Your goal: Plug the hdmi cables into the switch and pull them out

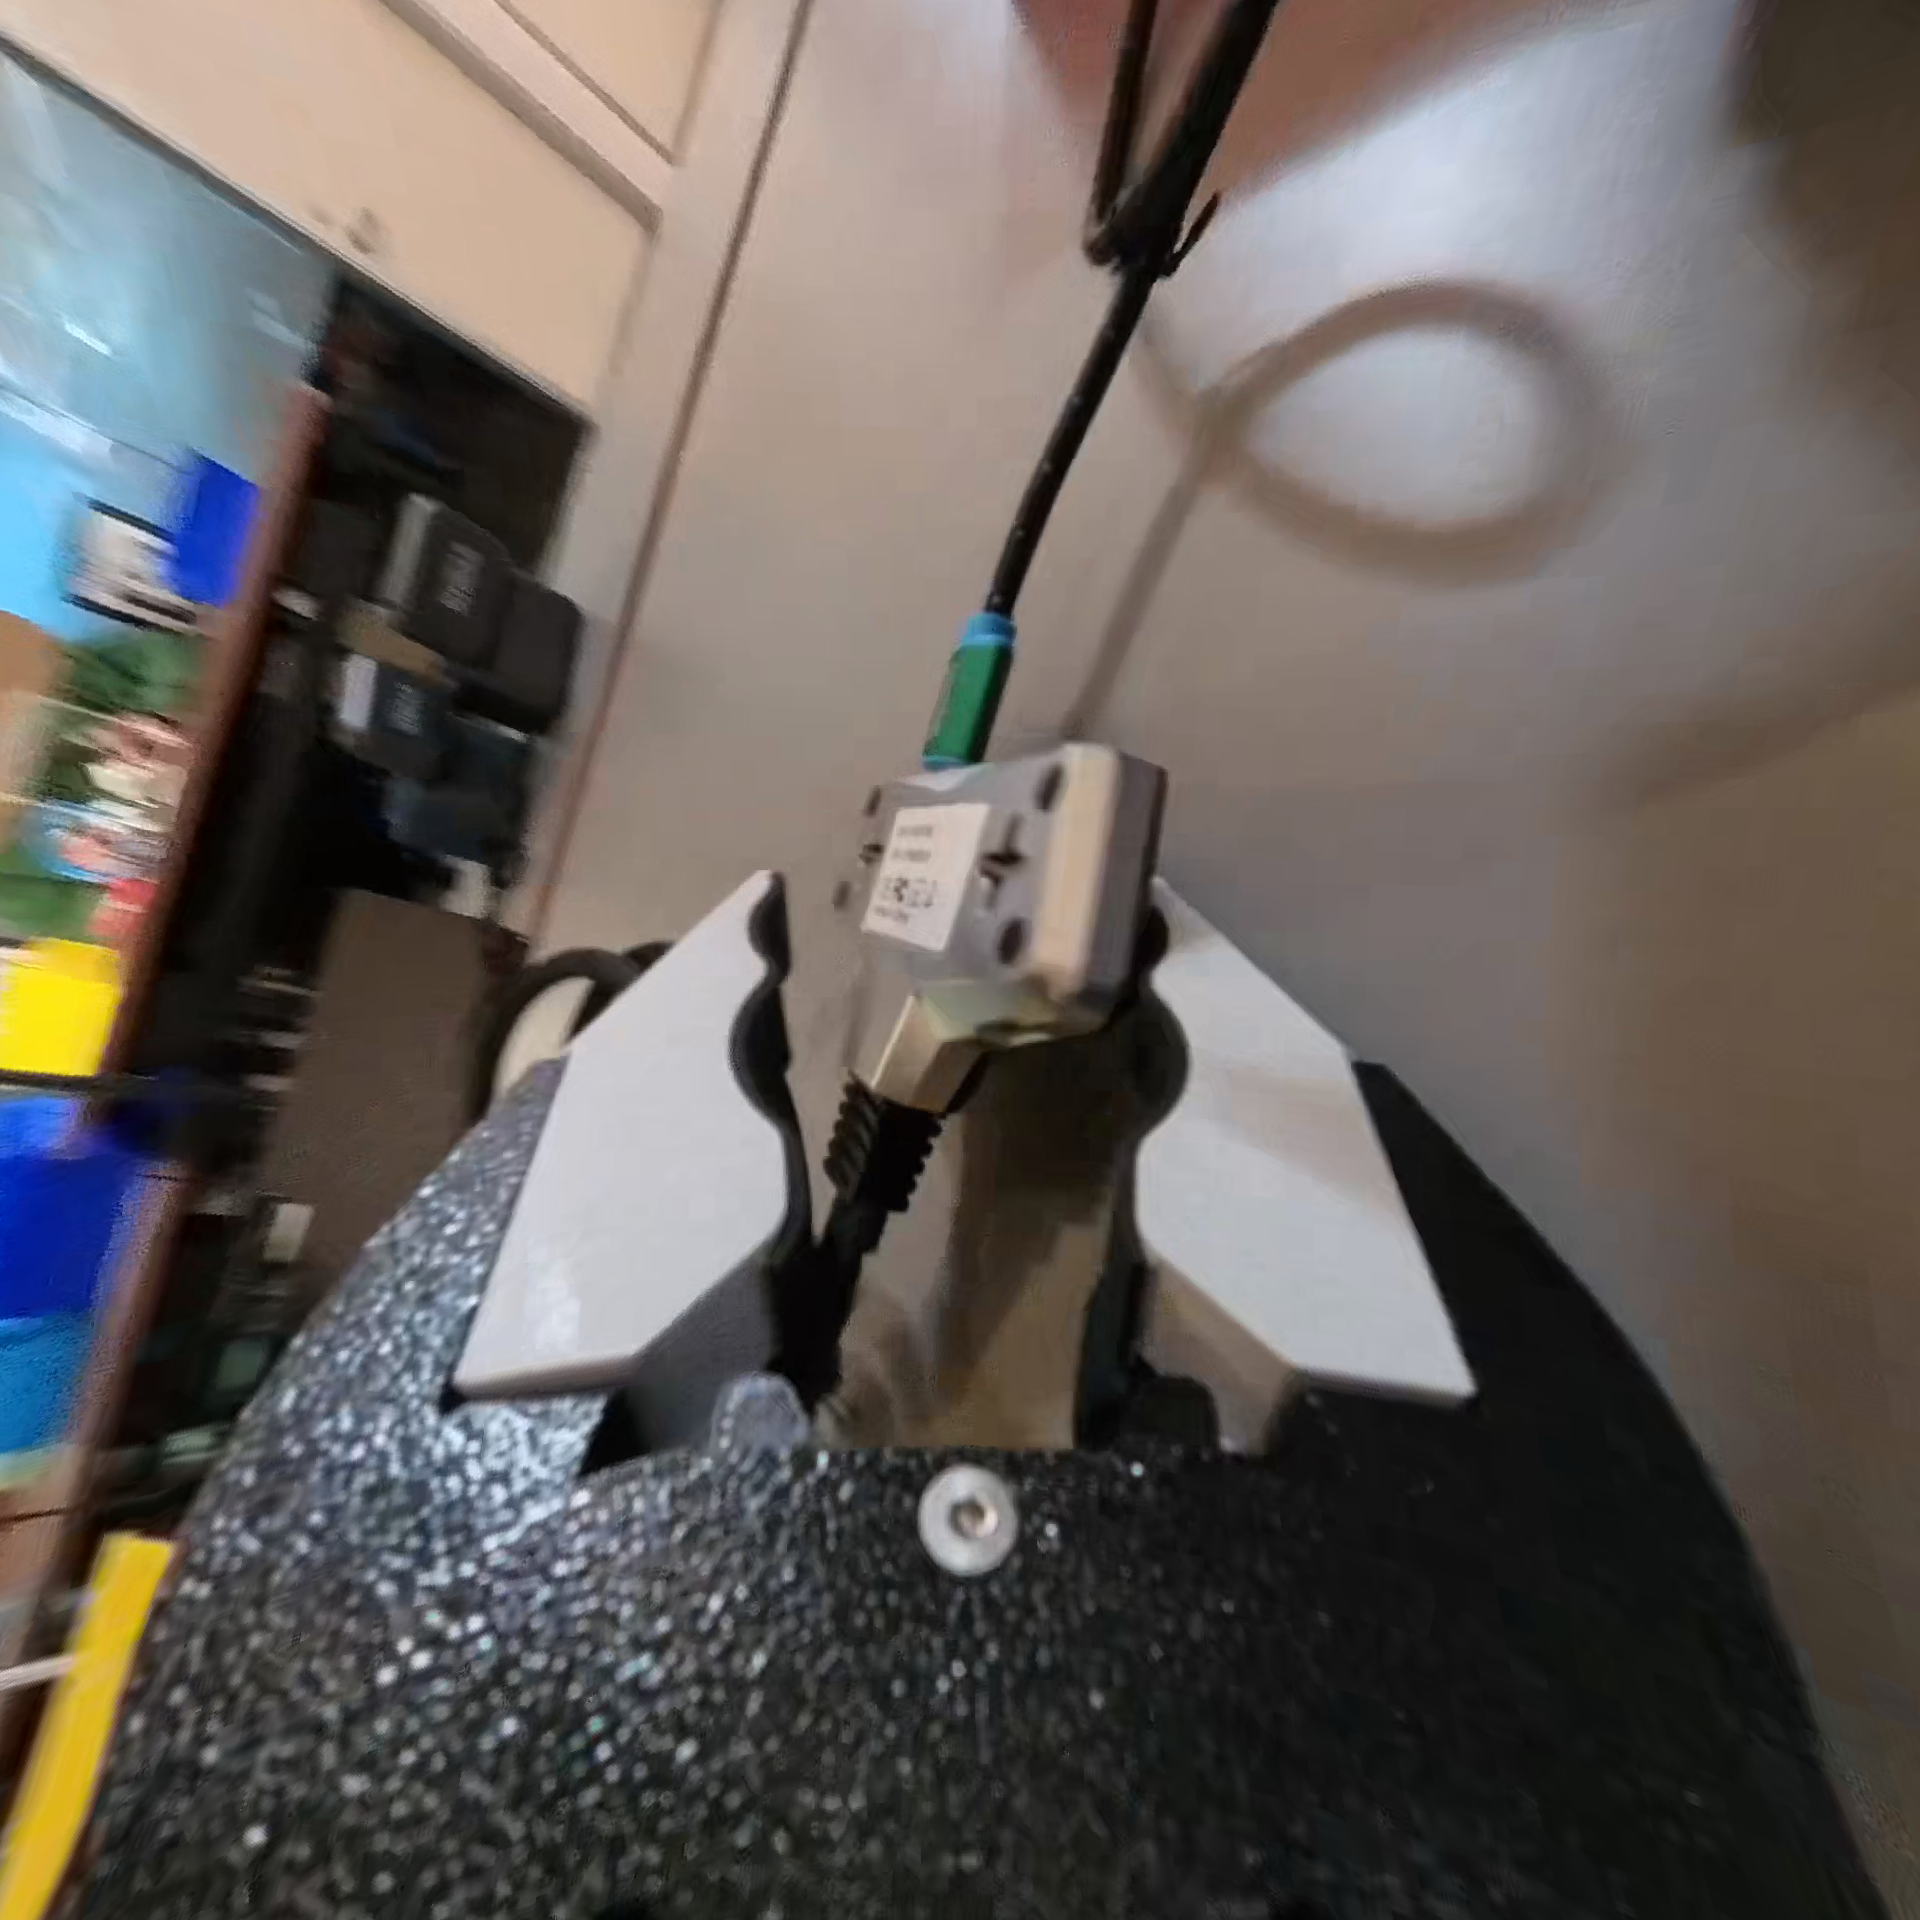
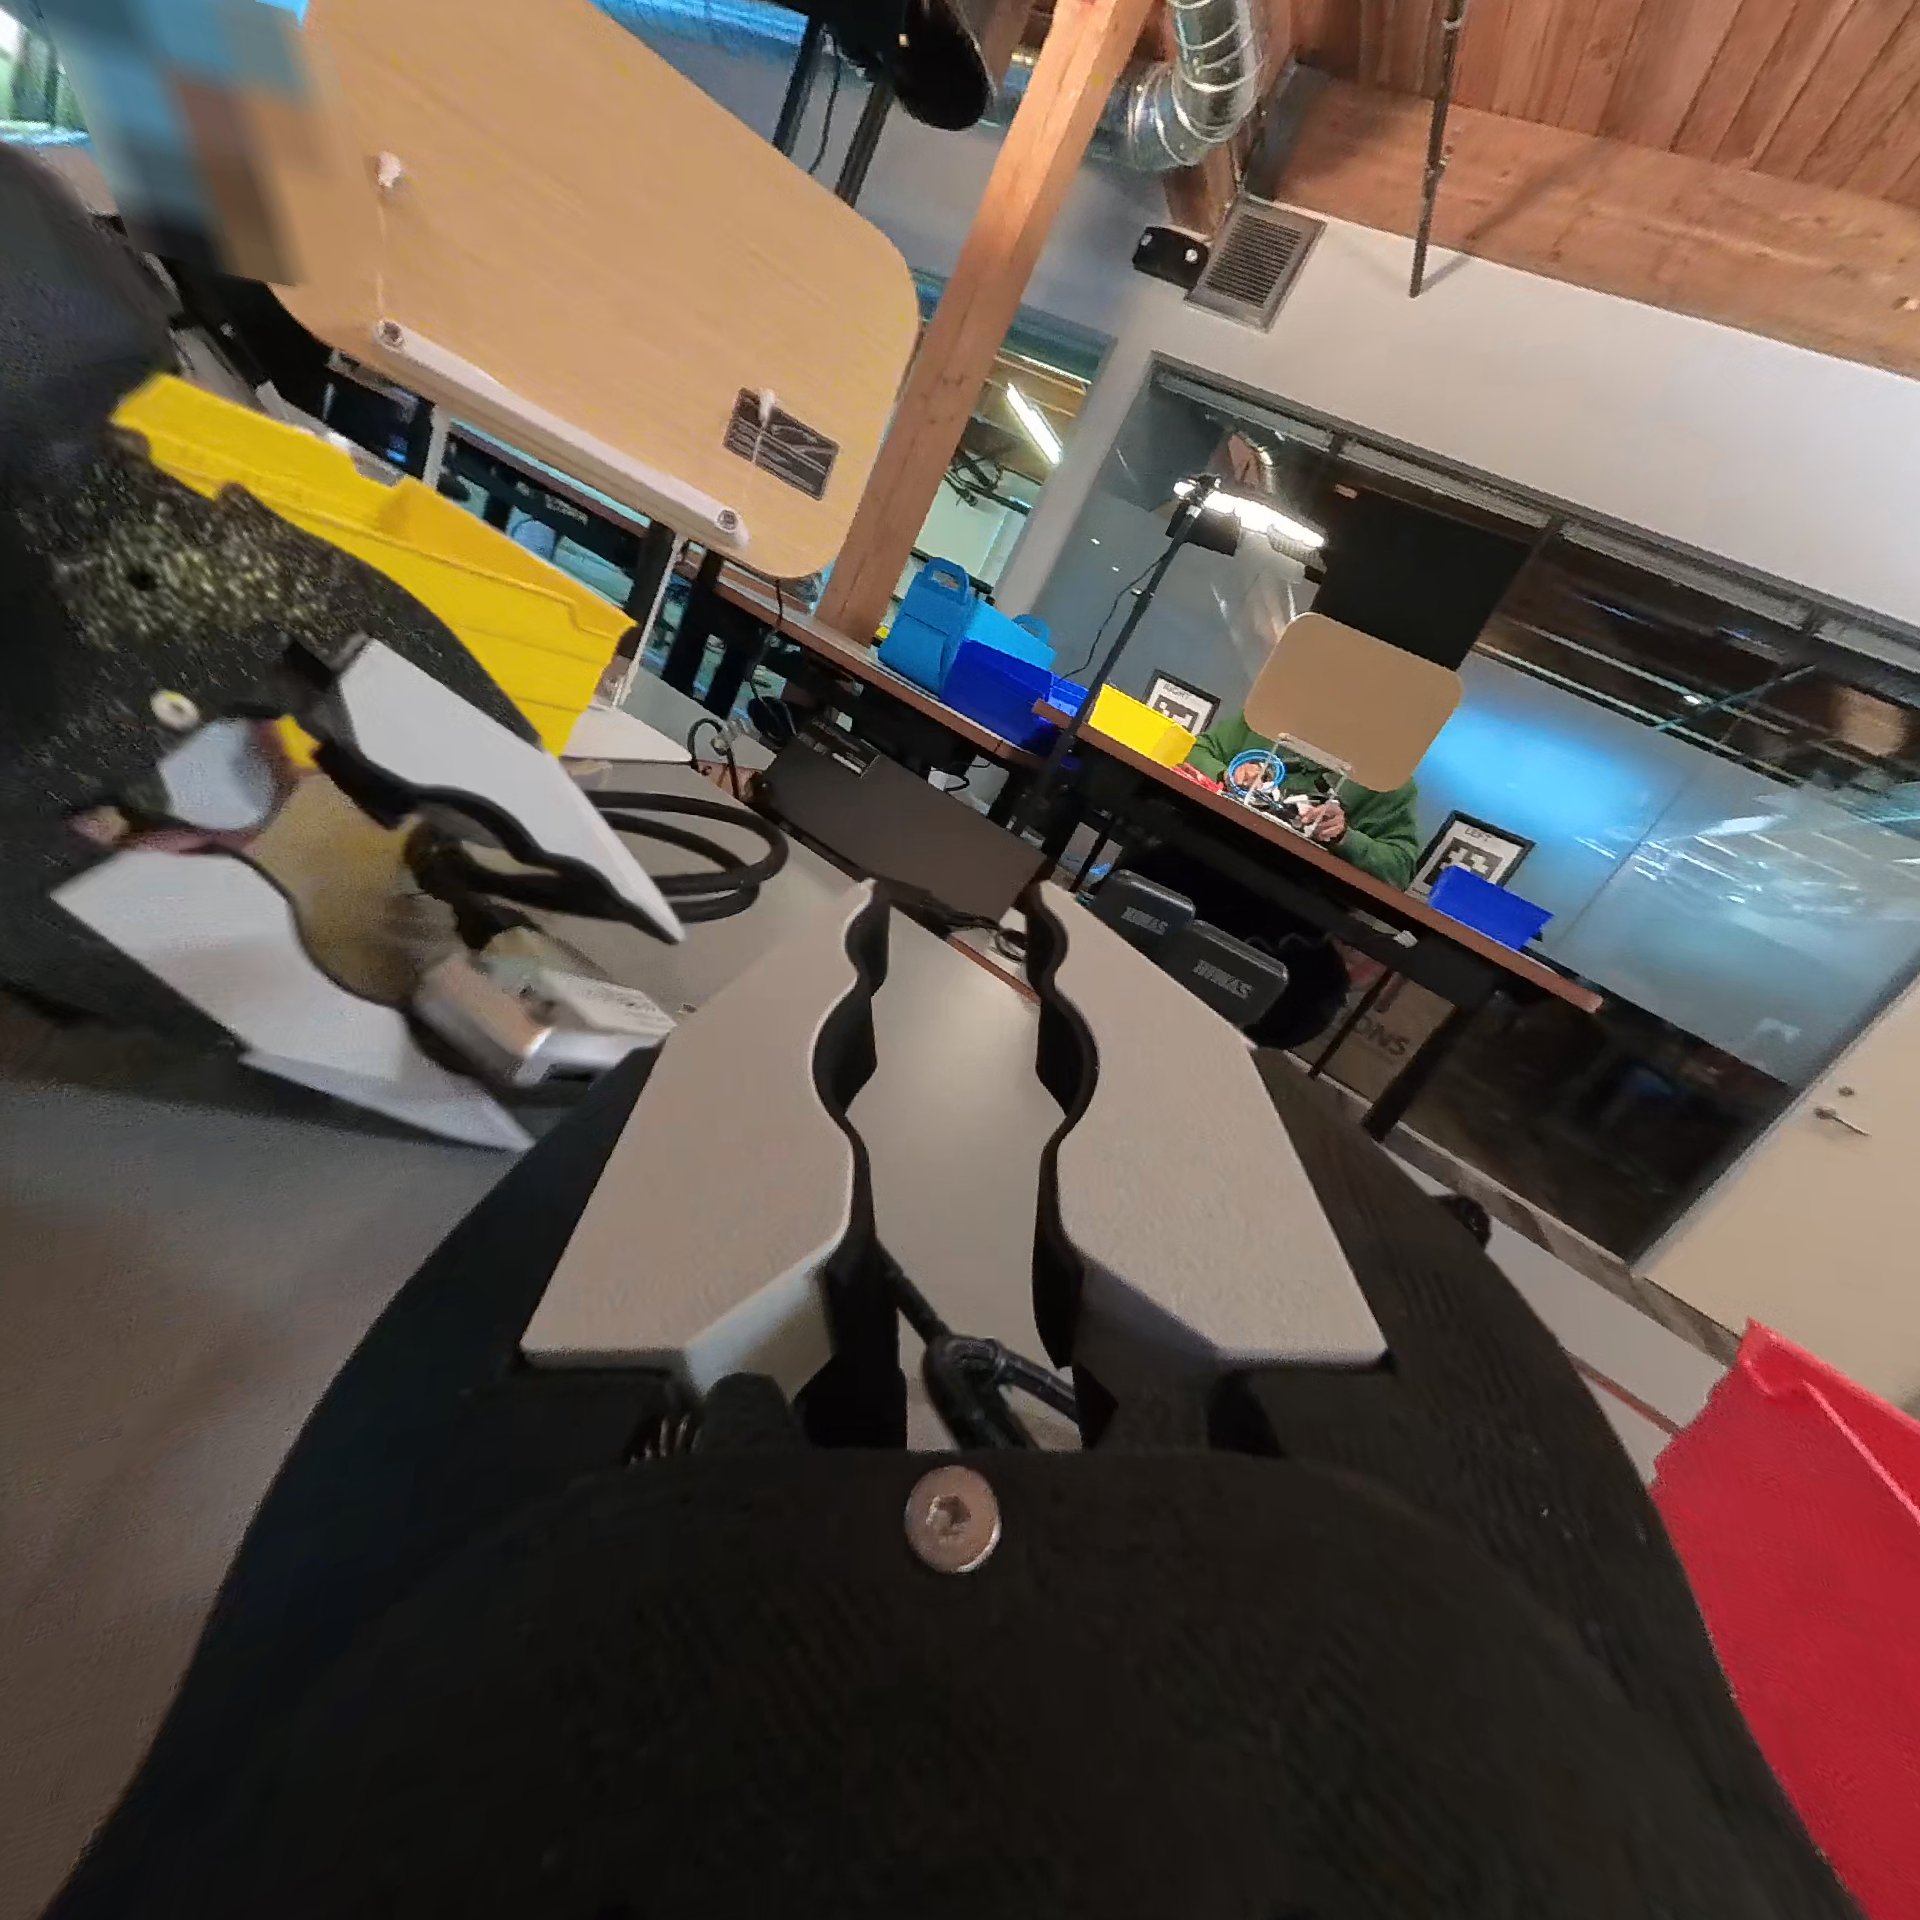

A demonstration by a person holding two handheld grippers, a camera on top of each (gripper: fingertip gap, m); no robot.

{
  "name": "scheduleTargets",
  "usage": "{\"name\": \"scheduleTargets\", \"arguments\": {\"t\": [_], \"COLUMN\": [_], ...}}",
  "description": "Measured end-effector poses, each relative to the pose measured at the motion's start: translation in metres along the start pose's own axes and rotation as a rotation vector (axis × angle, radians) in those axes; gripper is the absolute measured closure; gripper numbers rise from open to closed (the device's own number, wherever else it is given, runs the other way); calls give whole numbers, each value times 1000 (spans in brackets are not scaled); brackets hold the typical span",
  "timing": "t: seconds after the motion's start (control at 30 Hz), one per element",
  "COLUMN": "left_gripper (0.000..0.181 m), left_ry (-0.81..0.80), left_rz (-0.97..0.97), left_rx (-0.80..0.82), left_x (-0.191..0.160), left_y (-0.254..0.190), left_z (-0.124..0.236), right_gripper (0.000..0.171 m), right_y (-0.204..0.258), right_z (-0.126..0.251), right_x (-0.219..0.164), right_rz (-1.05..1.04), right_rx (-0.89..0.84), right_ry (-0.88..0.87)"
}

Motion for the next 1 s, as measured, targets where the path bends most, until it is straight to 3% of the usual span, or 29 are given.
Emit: {"name": "scheduleTargets", "arguments": {"t": [0.1,0.2,0.43,0.53,0.7,0.8,0.87,0.9,1.0], "left_gripper": [91,87,91,96,97,85,82,86,124], "left_ry": [-15,-86,-66,68,141,194,113,42,-80], "left_rz": [245,419,351,347,602,919,1137,1241,1428], "left_rx": [-131,-151,-44,205,718,751,732,721,698], "left_x": [7,23,44,17,-68,-131,-157,-164,-185], "left_y": [-4,-3,-15,14,67,54,45,42,34], "left_z": [19,40,110,160,278,320,334,339,349], "right_gripper": [147,147,148,148,149,149,149,149,149], "right_y": [-7,-11,-10,-7,-3,-2,-1,0,0], "right_z": [1,2,2,2,1,1,0,0,0], "right_x": [-2,-2,-2,-1,-1,-1,-2,-2,-2], "right_rz": [-42,-59,-96,-119,-101,-104,-110,-112,-110], "right_rx": [-21,-28,-12,4,16,24,29,31,32], "right_ry": [1,-2,-1,-2,6,8,10,12,14]}}
Point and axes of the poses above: each gripper's, where its closed fingertips meet, z back along the fingers, x out of its top, y = z × x across the jaws, the point moved 3 cm from there along z, back along the fingers, and after that the axes turned 2 degrees about -x, right-handed, at the moved point
